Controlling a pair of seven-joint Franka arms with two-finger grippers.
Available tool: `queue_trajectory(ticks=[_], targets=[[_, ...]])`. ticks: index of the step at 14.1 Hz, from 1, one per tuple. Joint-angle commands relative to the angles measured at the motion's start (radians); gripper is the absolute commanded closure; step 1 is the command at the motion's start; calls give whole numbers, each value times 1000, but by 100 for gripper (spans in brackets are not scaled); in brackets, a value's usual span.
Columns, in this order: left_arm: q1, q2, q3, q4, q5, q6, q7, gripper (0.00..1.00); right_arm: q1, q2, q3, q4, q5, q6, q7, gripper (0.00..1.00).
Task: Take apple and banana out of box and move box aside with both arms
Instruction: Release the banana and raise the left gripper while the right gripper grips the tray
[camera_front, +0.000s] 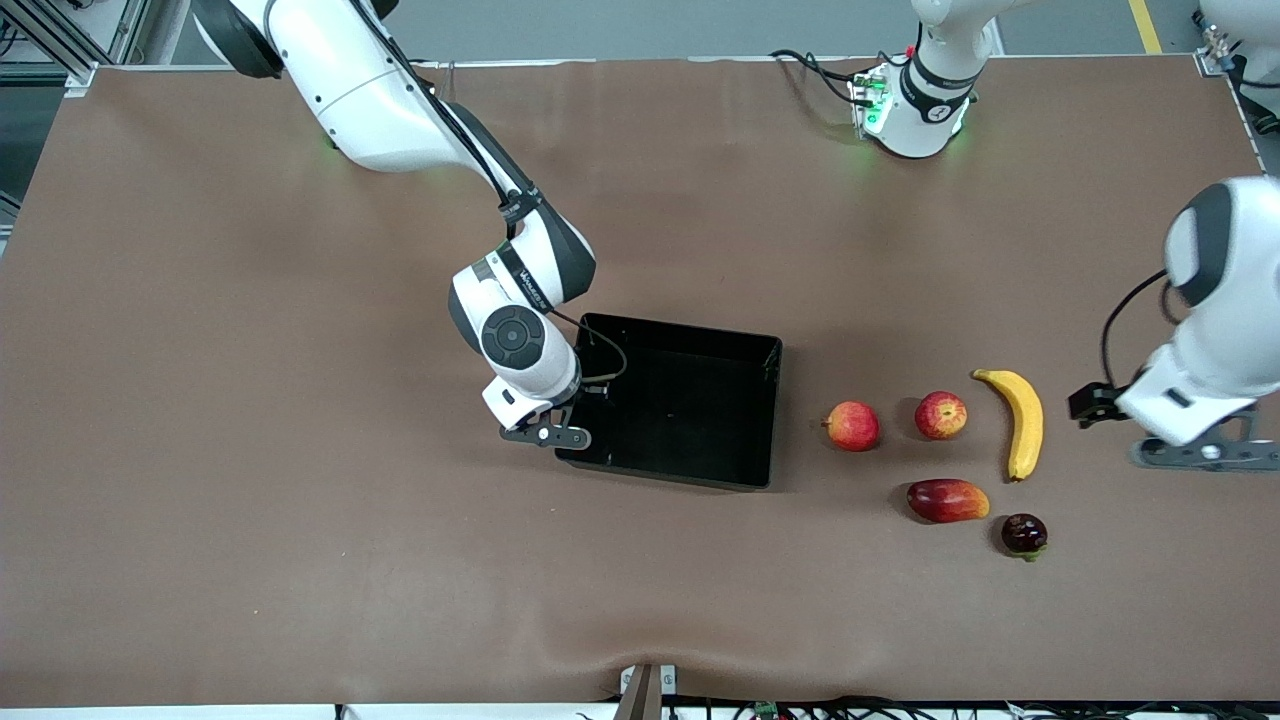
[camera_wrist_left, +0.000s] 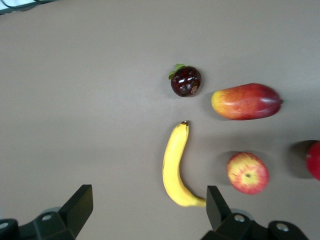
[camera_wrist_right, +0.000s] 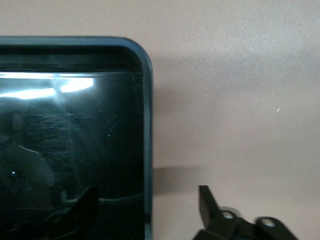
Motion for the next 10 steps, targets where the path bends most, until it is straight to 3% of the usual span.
queue_trajectory(ticks=[1,5,8,10], targets=[[10,-40,-24,108,-75,-153,10,0,11,-12,-7,-13,-16,-1,72,100],[-37,-238,17,66,-184,-270,13,0,16,-37,-4,-28,-14,-7,102,100],[-222,-342,232,-14,-277,-301,12,0,-1,-101,-3,-63,-3,-10,94,100],[-287,-389,307,-52,-303,-308,10,0,-41,-174,-1,-123,1,-13,76,100]])
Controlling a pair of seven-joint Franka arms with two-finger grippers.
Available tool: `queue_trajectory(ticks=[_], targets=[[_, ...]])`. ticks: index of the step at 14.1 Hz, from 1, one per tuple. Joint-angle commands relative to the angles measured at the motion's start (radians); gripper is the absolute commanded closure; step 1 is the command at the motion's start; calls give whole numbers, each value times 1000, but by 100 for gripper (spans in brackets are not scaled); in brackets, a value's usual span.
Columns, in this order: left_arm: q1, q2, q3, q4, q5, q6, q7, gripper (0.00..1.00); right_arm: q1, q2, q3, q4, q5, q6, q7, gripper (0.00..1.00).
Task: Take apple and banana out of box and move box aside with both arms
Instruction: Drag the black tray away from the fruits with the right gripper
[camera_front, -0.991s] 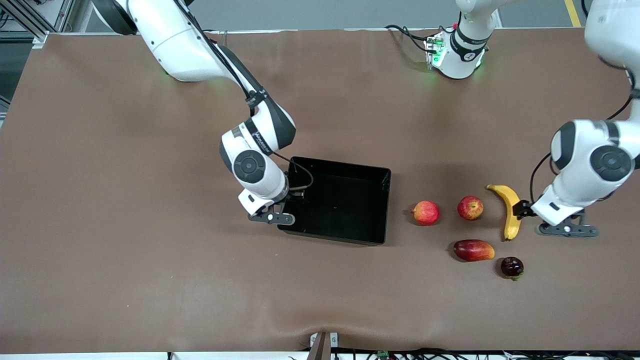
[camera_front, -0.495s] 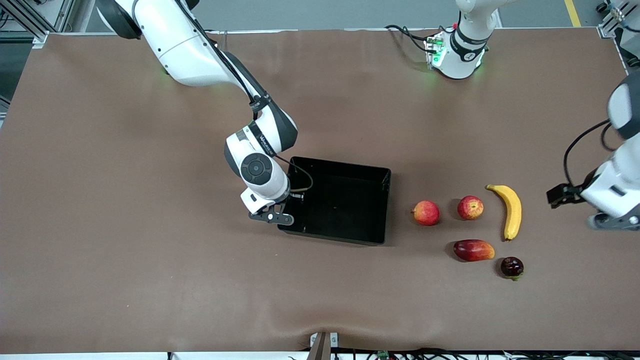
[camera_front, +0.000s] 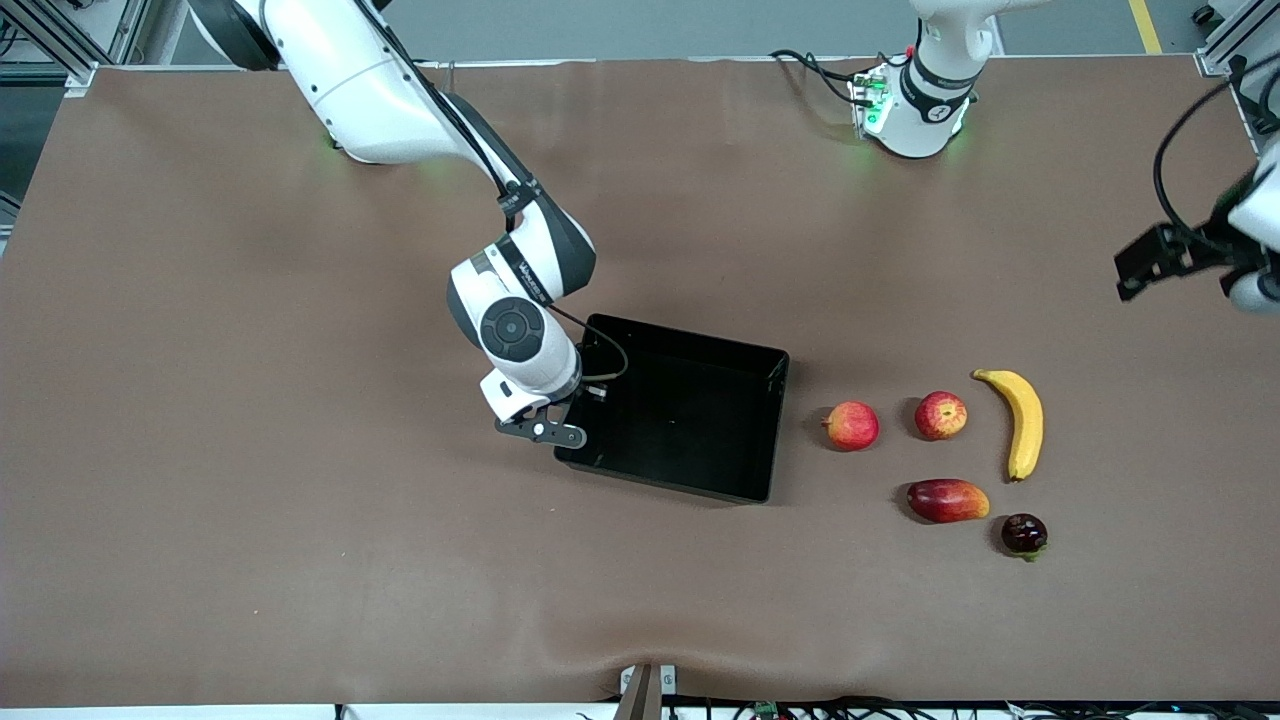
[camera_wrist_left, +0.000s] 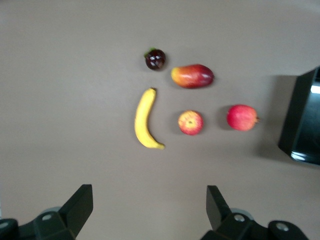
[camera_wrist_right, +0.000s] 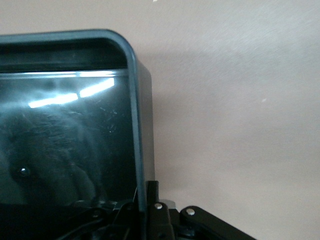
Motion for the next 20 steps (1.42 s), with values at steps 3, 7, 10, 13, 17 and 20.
queue_trajectory(ticks=[3,7,10,13,17,20], targets=[[-57,-73,90,-65,-37,-20,-8,0,-126,-220,8,-169,47,-68,-155,100],[-65,-55,82,-45,-37,-20,-8,0,-293,-298,6,-169,104,-257,-408,100],[-59,-58,45,-47,-36,-49,-44,0,-424,-305,5,-180,104,-305,-509,100],[-55,-70,45,-45,-34,-87,-66,0,-551,-299,2,-209,103,-296,-674,100],[-54,-72,45,-45,-34,-121,-68,0,-718,-256,-1,-210,60,-253,-927,100],[-57,-70,45,-45,-28,-121,-71,0,-801,-207,-1,-210,-9,-173,-965,100]])
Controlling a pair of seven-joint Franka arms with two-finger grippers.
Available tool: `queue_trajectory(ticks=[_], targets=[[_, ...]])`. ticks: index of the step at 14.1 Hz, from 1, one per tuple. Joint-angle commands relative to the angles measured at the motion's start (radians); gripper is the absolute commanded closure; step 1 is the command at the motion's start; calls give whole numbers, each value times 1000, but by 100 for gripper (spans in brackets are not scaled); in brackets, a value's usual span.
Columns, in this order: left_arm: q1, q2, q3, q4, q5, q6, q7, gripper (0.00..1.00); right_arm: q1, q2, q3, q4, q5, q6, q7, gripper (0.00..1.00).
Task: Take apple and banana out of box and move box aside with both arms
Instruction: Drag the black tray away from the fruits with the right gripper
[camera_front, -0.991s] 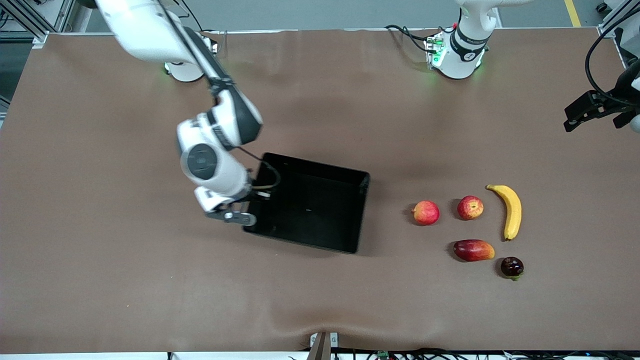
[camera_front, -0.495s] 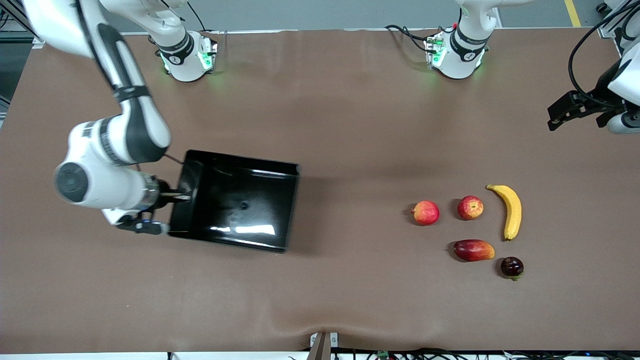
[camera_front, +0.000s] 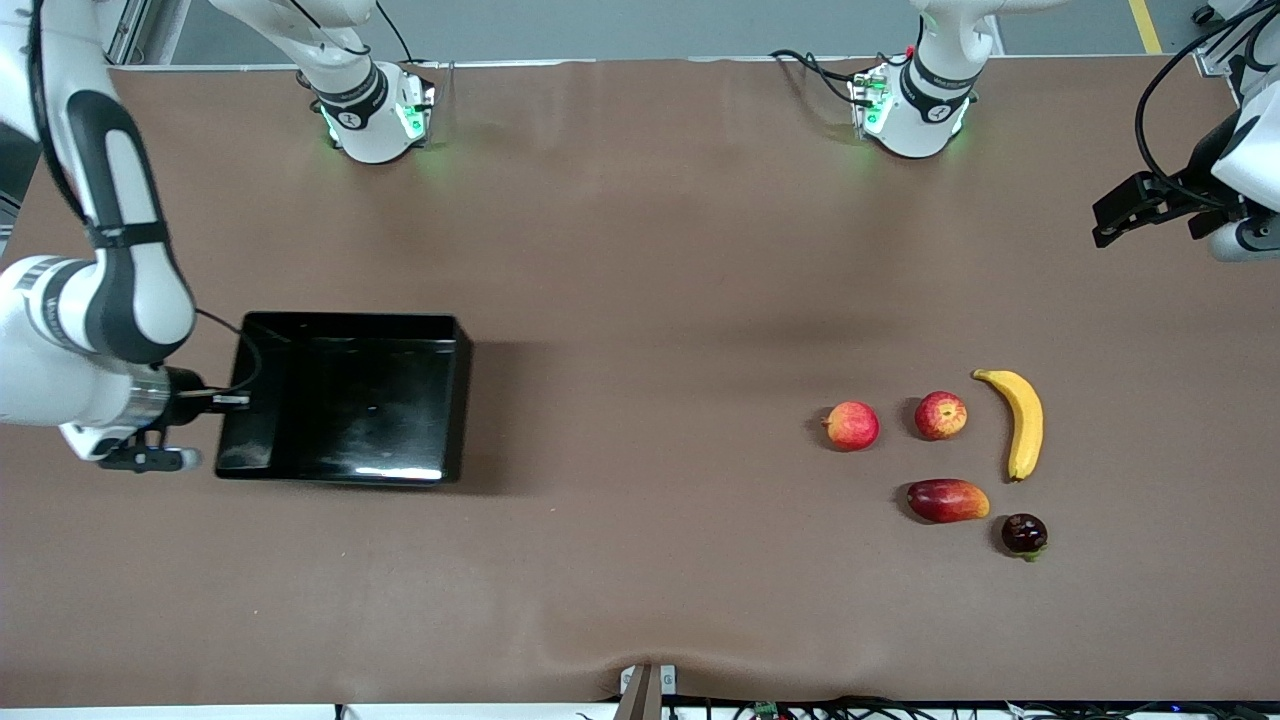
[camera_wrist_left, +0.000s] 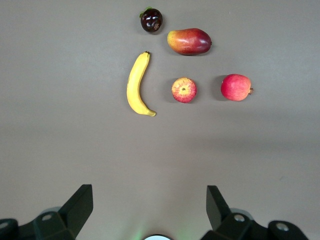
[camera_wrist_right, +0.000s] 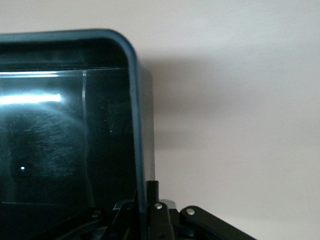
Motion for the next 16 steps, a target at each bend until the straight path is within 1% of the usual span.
queue_trajectory(ticks=[1,5,7,9,11,12,14,15,16], targets=[[-1,-15,-3,-1,-5,-17,-13,0,-67,27,23,1,-26,47,-26,100],[-1,-17,-3,-1,-5,-17,-13,0,-125,63,23,1,-46,132,-29,100],[-3,-17,-6,-1,-5,-17,-13,0,-151,80,23,1,-46,153,-88,100],[-1,-15,-14,-2,-5,-17,-13,0,-183,118,24,1,-45,213,-156,100],[-1,-15,-14,-4,-5,-17,-13,0,-193,127,24,1,-43,222,-168,100],[-1,-15,-14,-4,-5,-17,-13,0,-193,127,24,3,-43,222,-168,97],[-1,-15,-15,-2,-5,-17,-13,0,-191,127,24,3,-43,219,-168,14],[-3,-15,-18,-4,-6,-17,-14,0,-188,124,24,3,-43,213,-168,3],[-1,-15,-23,-4,-5,-17,-14,0,-179,117,24,4,-43,205,-170,0]])
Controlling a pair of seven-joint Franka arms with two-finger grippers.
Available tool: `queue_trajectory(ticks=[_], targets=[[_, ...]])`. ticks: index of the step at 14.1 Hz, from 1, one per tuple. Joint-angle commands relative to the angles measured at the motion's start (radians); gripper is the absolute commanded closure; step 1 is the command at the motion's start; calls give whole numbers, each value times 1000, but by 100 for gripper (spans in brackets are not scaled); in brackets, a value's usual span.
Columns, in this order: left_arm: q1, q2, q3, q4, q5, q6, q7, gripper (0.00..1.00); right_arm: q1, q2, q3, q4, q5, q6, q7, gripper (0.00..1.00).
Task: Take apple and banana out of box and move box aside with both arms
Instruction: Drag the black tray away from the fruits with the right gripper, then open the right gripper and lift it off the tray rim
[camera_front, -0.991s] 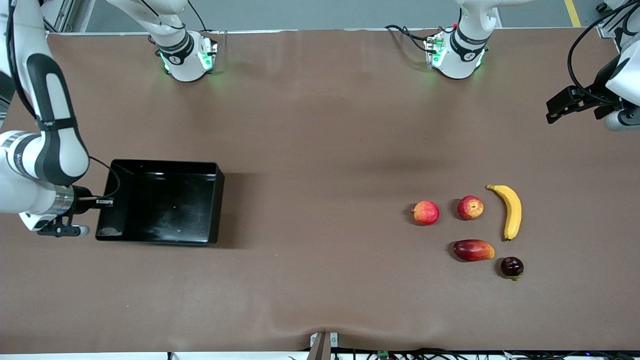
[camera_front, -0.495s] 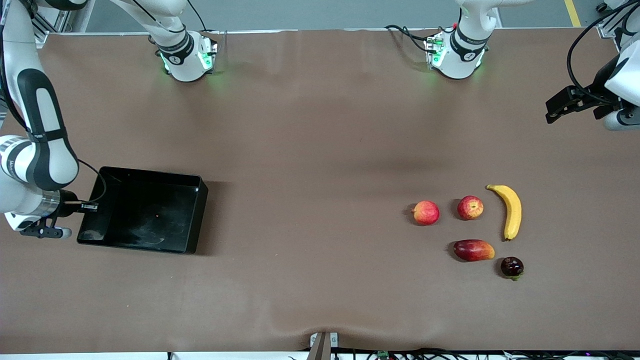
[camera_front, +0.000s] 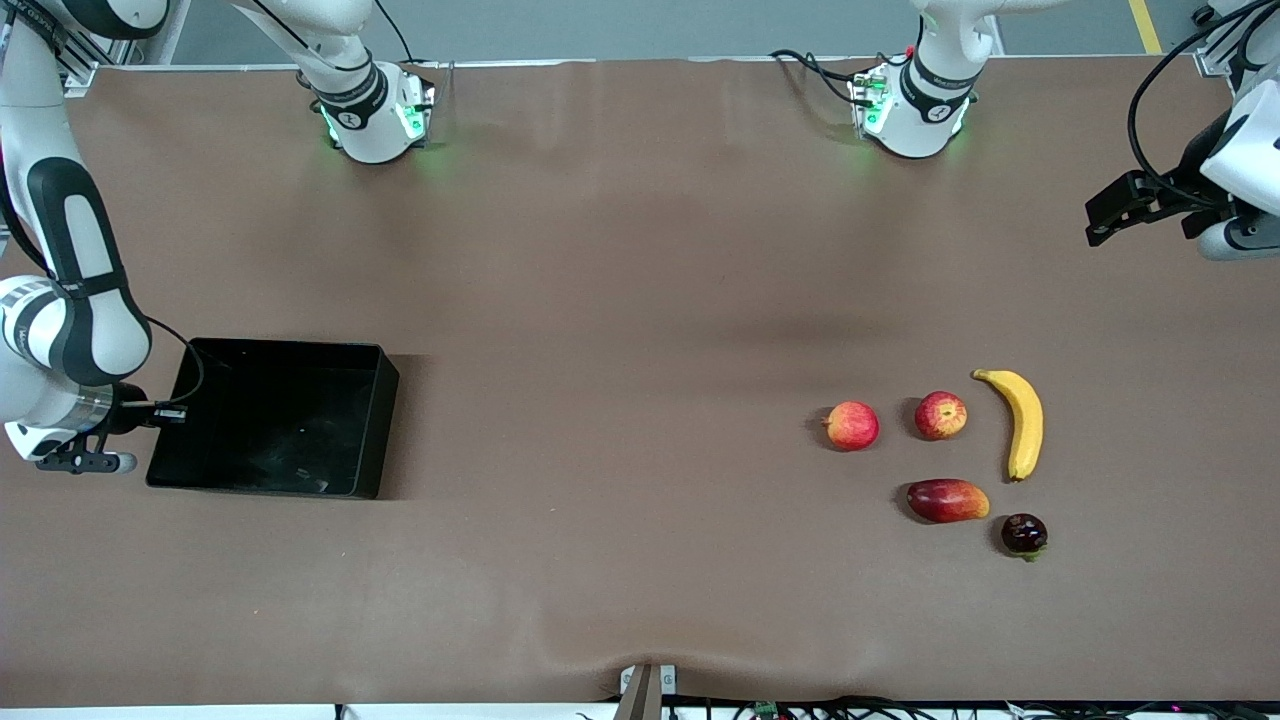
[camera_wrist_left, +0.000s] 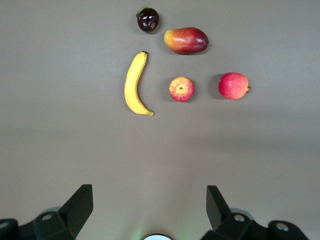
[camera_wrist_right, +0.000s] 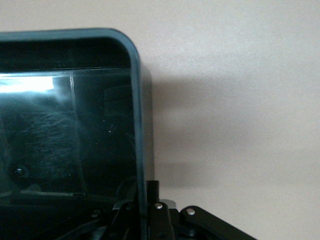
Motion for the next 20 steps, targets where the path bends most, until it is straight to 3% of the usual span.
queue_trajectory(ticks=[1,8,15,20], targets=[[0,-15,-9,-4,-5,-15,-14,0,-3,-36,18,12,1,-46,-14,0],[0,-15,-10,-4,-6,-17,-14,0,67,-116,20,183,-11,-339,-11,0],[0,-15,-10,-6,-6,-24,-27,0,240,-235,23,166,-11,-488,113,0],[0,-15,-15,-2,-6,-24,-26,0,281,-373,20,155,-13,-539,144,0]])
